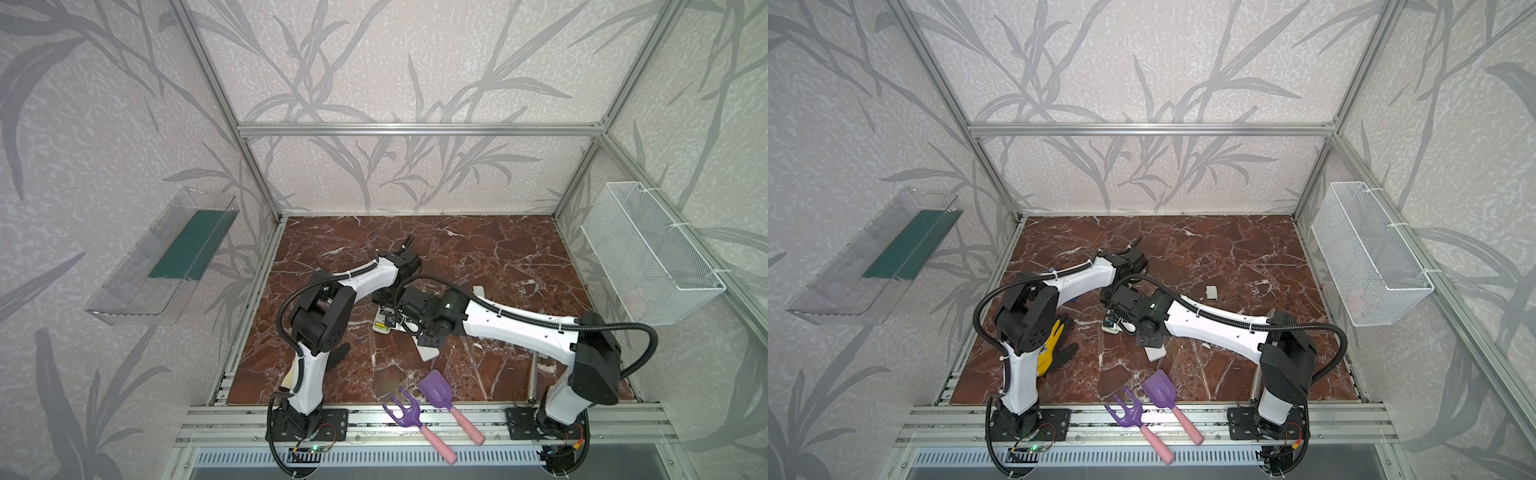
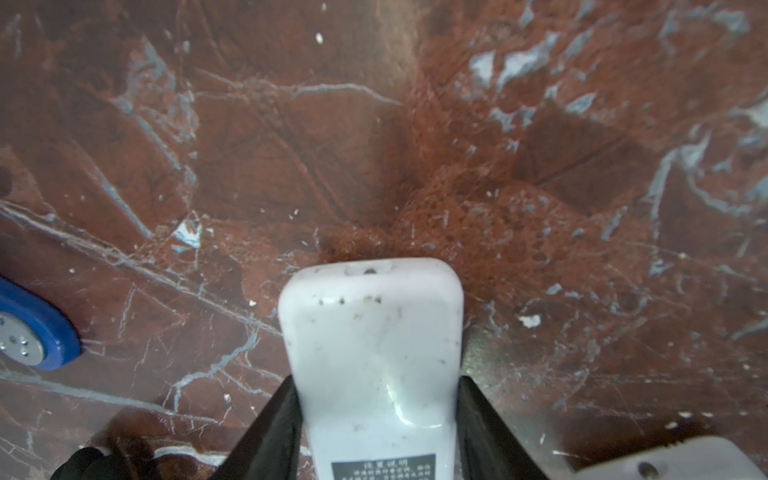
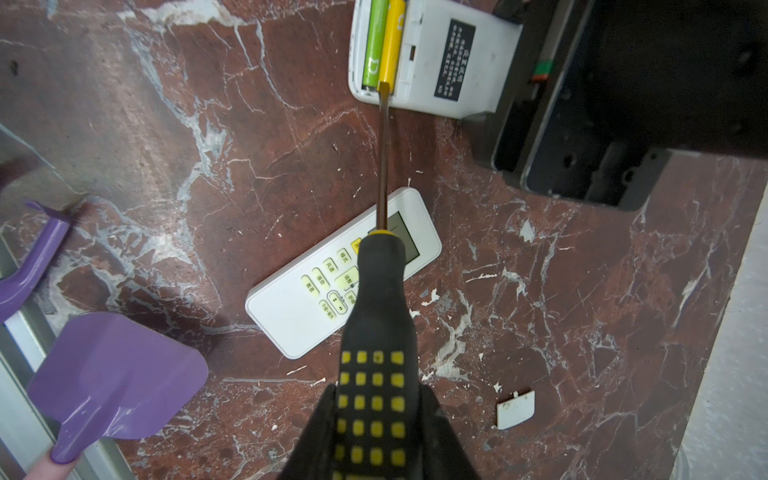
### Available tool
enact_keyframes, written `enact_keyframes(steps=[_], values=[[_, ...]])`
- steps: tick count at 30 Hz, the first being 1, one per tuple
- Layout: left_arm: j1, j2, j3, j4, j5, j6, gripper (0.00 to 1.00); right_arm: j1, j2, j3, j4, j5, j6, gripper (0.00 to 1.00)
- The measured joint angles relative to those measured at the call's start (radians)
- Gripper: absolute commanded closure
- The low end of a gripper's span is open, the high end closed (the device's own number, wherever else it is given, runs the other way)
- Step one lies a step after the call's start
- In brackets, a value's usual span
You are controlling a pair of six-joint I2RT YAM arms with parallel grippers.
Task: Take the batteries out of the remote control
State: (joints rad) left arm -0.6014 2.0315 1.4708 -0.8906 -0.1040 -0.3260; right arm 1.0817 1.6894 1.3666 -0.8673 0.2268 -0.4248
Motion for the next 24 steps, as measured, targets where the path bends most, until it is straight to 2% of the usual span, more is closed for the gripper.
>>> enact_keyframes(steps=[24], values=[[-0.009, 0.005, 0.007, -0.006, -0.01, 0.0, 0.46, 0.001, 0.058, 0.093, -0.09, 0.017, -0.022, 1.0]])
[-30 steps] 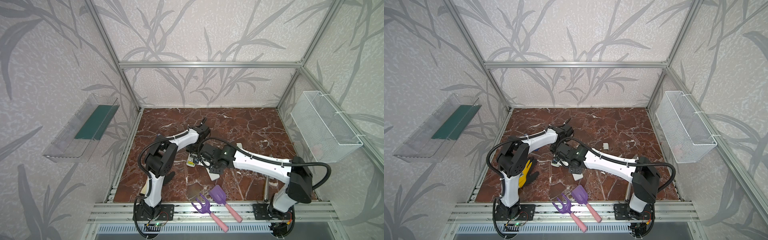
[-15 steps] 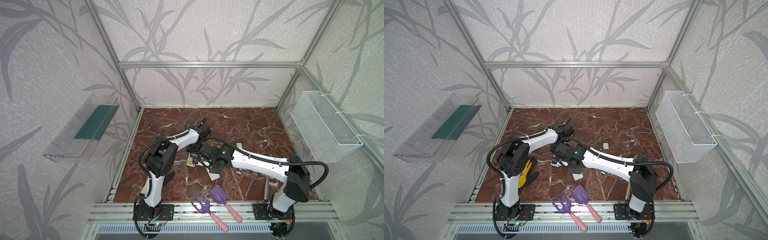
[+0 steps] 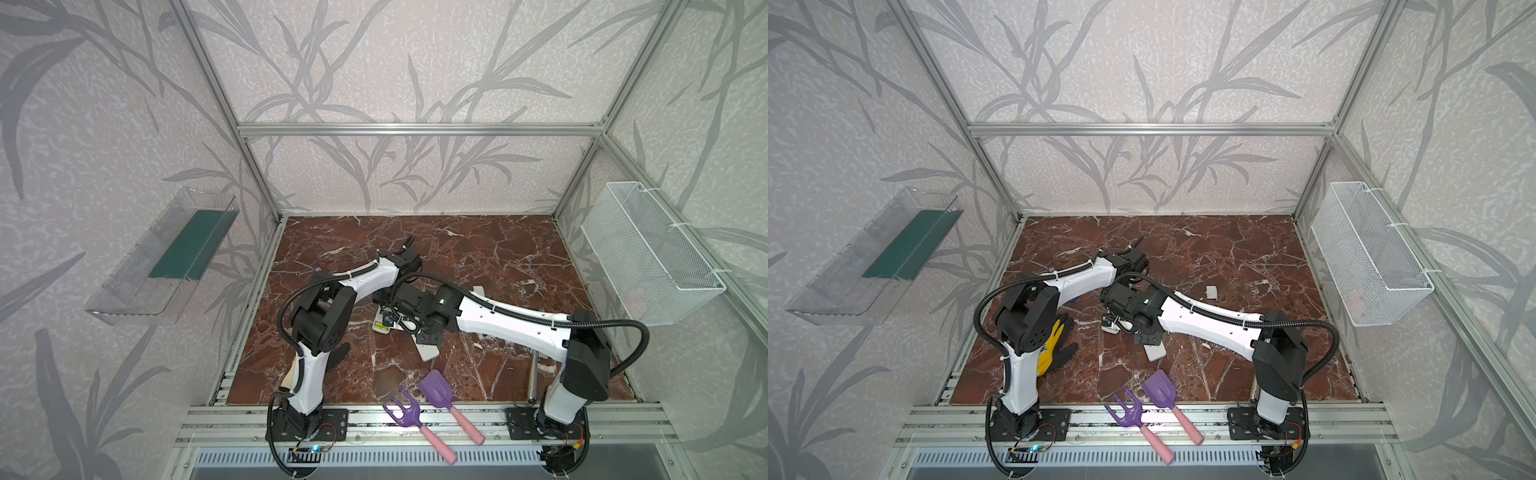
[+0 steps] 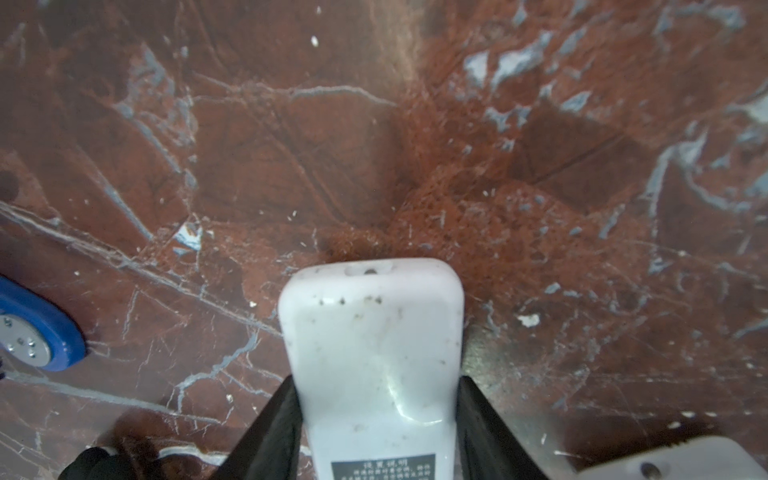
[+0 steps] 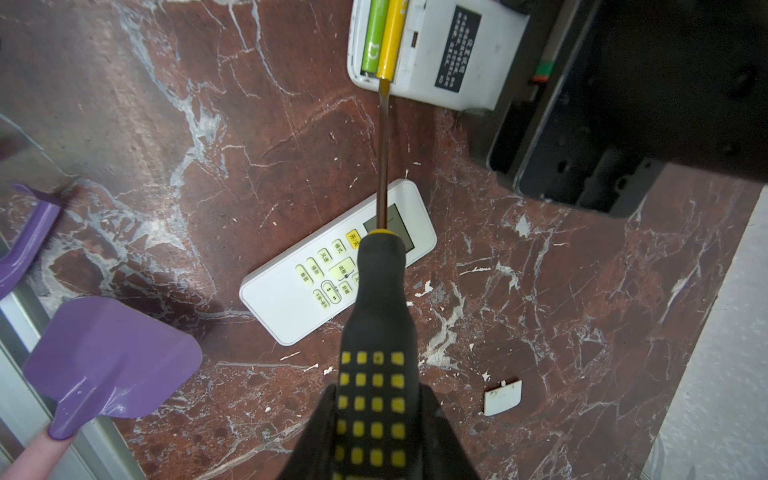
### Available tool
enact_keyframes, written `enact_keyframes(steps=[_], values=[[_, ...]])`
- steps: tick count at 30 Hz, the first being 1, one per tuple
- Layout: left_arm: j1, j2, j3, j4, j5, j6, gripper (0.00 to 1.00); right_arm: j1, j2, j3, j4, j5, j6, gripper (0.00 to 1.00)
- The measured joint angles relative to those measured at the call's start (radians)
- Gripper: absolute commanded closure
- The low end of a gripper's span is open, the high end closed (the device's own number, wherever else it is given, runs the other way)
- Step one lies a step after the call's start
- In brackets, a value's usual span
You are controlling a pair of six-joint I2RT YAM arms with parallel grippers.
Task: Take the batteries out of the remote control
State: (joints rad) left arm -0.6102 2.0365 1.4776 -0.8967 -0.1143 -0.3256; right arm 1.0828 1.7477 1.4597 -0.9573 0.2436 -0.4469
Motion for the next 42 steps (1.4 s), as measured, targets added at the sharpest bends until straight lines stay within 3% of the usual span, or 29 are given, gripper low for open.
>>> enact_keyframes(steps=[14, 28, 42], values=[[-0.003, 0.003, 0.005, -0.009, -0.019, -0.001, 0.48, 0.011, 0.082, 0.125, -0.079, -0.019, -0.014, 1.0], [-0.003, 0.003, -0.001, -0.004, -0.013, -0.006, 0.5, 0.011, -0.03, -0.128, 0.103, -0.033, 0.142, 1.0], [-0.011, 0.001, -0.005, -0.003, -0.045, -0.036, 0.51, 0.021, -0.029, -0.039, 0.045, -0.023, 0.119, 1.0]])
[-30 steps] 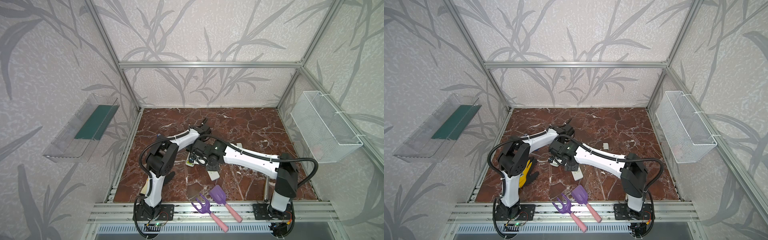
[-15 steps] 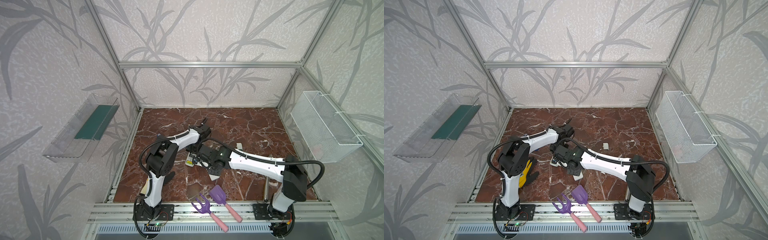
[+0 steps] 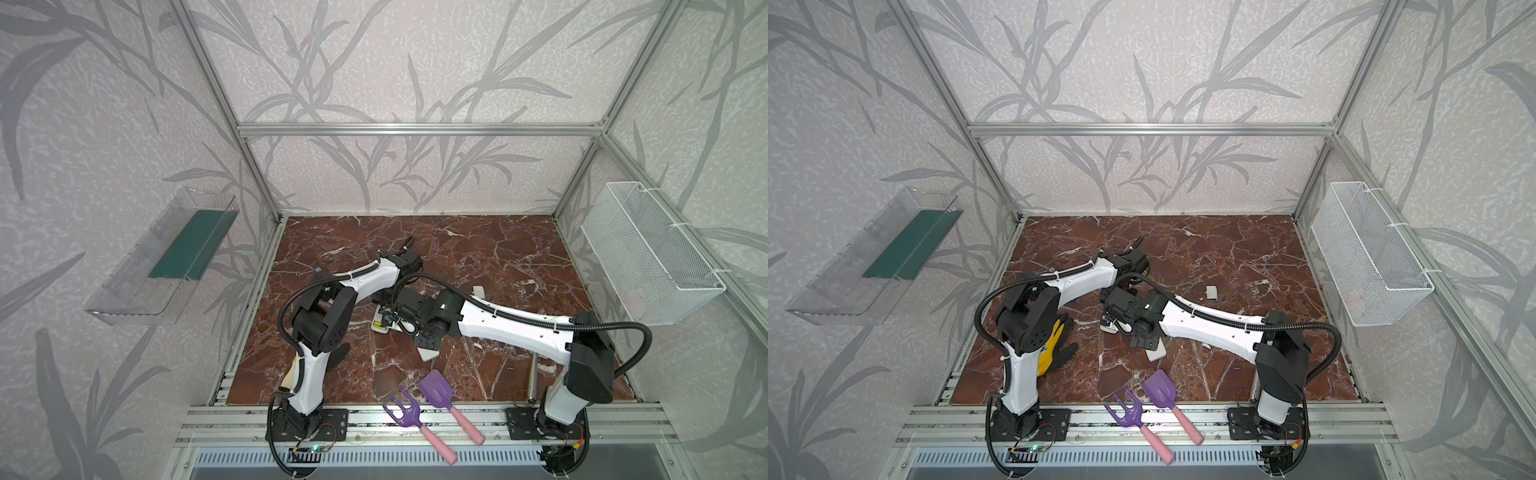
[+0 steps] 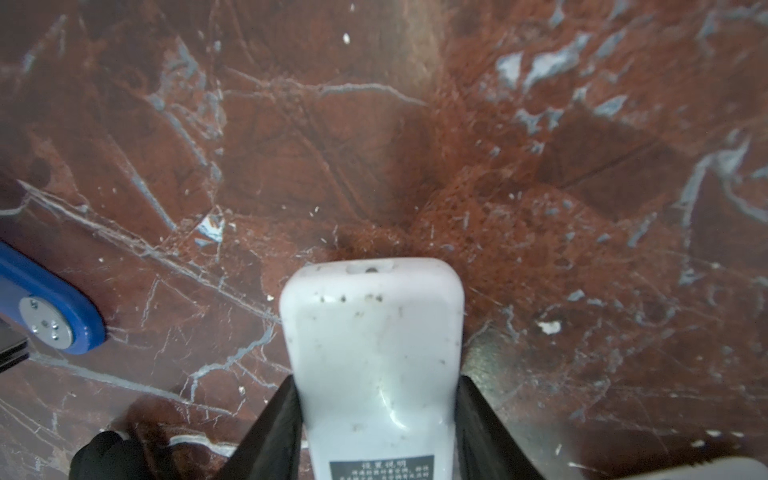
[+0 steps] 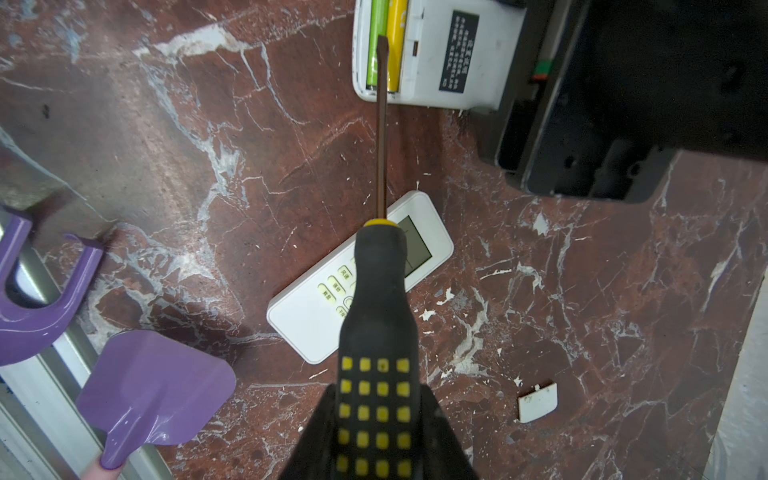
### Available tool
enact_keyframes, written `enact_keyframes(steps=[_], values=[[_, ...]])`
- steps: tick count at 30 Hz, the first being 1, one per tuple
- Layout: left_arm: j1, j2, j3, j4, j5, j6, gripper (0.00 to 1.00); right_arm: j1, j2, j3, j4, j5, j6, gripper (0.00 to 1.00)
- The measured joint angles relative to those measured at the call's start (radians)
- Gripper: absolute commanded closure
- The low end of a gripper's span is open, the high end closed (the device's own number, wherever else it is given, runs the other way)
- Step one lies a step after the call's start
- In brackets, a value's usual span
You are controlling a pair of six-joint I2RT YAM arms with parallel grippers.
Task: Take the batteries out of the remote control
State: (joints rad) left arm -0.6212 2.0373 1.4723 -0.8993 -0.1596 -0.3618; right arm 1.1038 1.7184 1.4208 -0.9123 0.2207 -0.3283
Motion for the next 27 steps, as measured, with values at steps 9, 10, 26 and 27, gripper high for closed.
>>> enact_keyframes(steps=[9, 10, 26, 27], values=[[-0.013, 0.0, 0.0, -0.003, -0.04, -0.016, 0.51, 0.001, 0.031, 0.02, -0.066, 0.034, -0.017, 1.0], [-0.014, 0.0, 0.0, -0.004, -0.045, -0.016, 0.51, 0.001, 0.035, 0.02, -0.072, 0.04, -0.018, 1.0], [-0.029, 0.003, 0.0, -0.013, -0.078, -0.025, 0.51, 0.002, 0.089, 0.09, -0.116, 0.084, -0.042, 1.0], [-0.03, 0.003, 0.0, -0.013, -0.08, -0.025, 0.51, 0.002, 0.095, 0.101, -0.126, 0.085, -0.045, 1.0]])
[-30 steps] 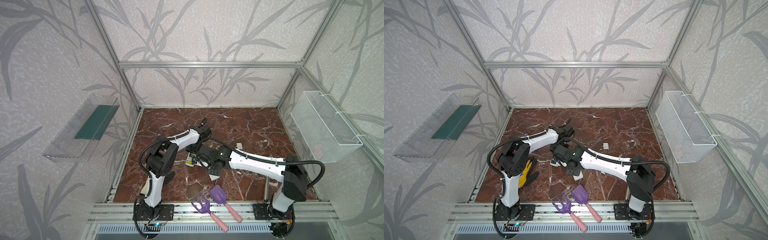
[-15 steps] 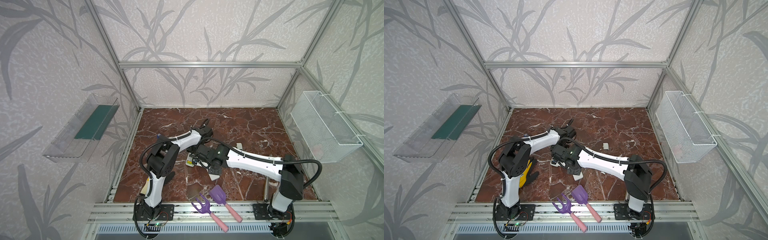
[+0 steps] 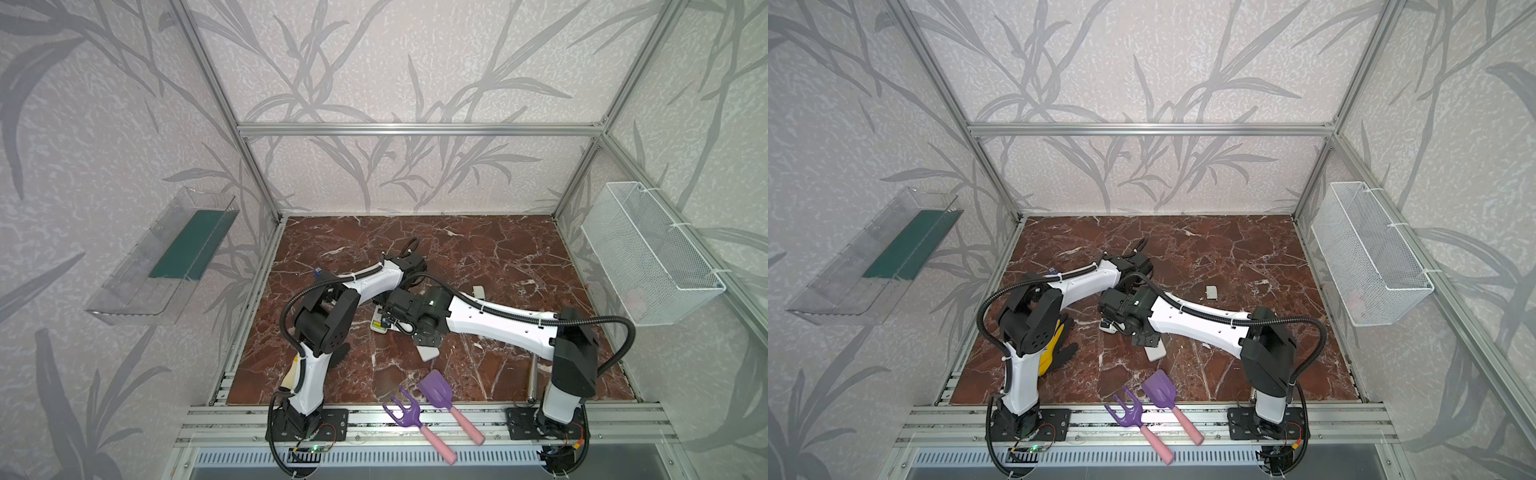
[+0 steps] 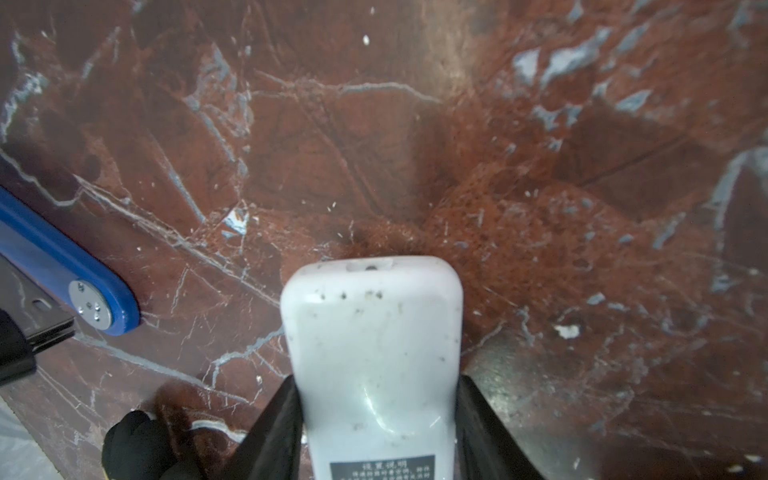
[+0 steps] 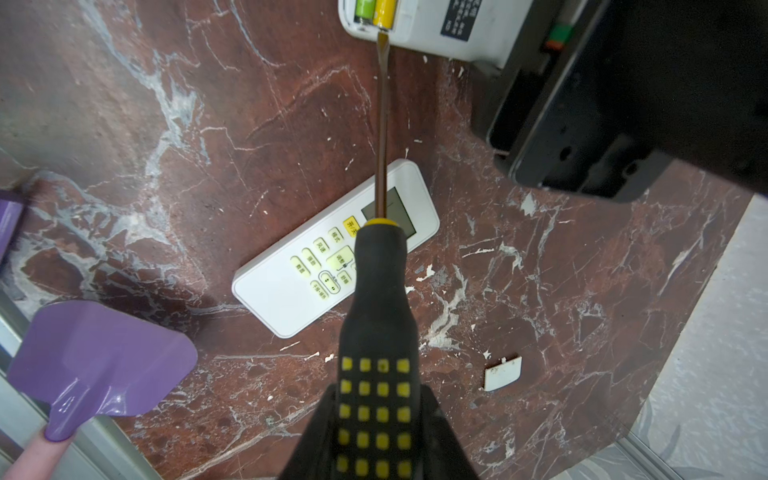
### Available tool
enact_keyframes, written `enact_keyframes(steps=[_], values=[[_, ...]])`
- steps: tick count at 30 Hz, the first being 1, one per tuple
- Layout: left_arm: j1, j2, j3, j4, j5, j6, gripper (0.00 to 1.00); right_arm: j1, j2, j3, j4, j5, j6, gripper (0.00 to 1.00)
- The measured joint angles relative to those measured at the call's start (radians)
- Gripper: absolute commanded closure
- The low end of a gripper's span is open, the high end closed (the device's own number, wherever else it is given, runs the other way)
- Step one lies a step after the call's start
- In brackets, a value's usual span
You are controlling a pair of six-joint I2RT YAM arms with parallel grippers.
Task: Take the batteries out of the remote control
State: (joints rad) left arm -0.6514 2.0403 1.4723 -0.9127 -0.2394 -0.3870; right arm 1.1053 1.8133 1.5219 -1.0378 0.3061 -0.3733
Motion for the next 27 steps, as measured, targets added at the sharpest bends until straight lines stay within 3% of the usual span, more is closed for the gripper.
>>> enact_keyframes(steps=[16, 27], values=[[-0.005, 0.003, 0.001, -0.001, -0.009, -0.003, 0.51, 0.013, 0.075, 0.117, -0.102, 0.034, -0.035, 1.0], [-0.005, 0.004, 0.001, -0.001, -0.014, -0.001, 0.52, 0.038, 0.09, 0.114, -0.093, 0.052, 0.016, 1.0]])
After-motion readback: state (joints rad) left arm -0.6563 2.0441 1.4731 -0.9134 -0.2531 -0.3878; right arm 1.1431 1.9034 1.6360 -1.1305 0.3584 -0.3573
